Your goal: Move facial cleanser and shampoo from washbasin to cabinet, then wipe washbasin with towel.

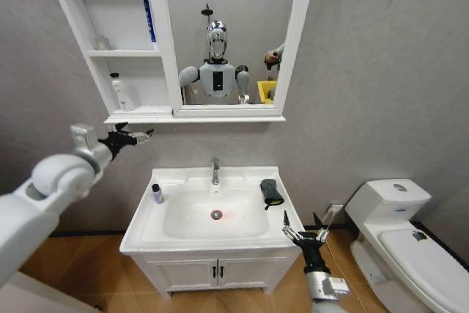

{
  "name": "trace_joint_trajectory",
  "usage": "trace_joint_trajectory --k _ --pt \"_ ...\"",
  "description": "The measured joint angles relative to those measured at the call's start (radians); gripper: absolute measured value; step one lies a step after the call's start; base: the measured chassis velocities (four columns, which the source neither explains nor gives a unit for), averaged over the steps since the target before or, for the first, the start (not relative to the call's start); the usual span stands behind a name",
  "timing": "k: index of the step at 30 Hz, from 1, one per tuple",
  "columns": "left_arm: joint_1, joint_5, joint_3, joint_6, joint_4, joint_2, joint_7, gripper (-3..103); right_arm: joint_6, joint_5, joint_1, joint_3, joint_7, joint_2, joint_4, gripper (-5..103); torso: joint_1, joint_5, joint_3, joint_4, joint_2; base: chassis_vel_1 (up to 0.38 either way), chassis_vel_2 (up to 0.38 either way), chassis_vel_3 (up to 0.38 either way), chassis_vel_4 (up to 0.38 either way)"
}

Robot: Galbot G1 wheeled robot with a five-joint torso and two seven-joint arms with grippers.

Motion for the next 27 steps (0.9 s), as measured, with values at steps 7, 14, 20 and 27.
trace_joint_trajectory --k 7,14,20,27 --pt "0.2 0.229 -0.028 -0.096 0.12 -0.21 0.04 100 0.005 0.018 0.002 0.009 0.0 -0.008 -0.022 100 0.0 0.0006 0.0 0.0003 0.0 0.0 0.0 0.0 0.0" --pt "0.228 0.346 -0.004 -0.2 0.284 -0.343 0.099 100 0.007 0.023 0.005 0.012 0.002 -0.016 -0.039 100 0.0 0.0004 0.0 0.0003 0.0 0.0 0.0 0.0 0.0" --pt "0.156 0.389 0.03 -0.273 0.421 -0.413 0.118 100 0.018 0.02 -0.004 0.01 0.004 -0.015 -0.055 100 0.0 0.0006 0.0 0.0001 0.0 0.0 0.0 0.0 0.0" --pt "0.041 0.372 0.052 -0.275 0.598 -0.443 0.16 102 0.021 0.019 -0.009 0.019 0.012 -0.014 -0.059 100 0.0 0.0004 0.0 0.0002 0.0 0.0 0.0 0.0 0.0"
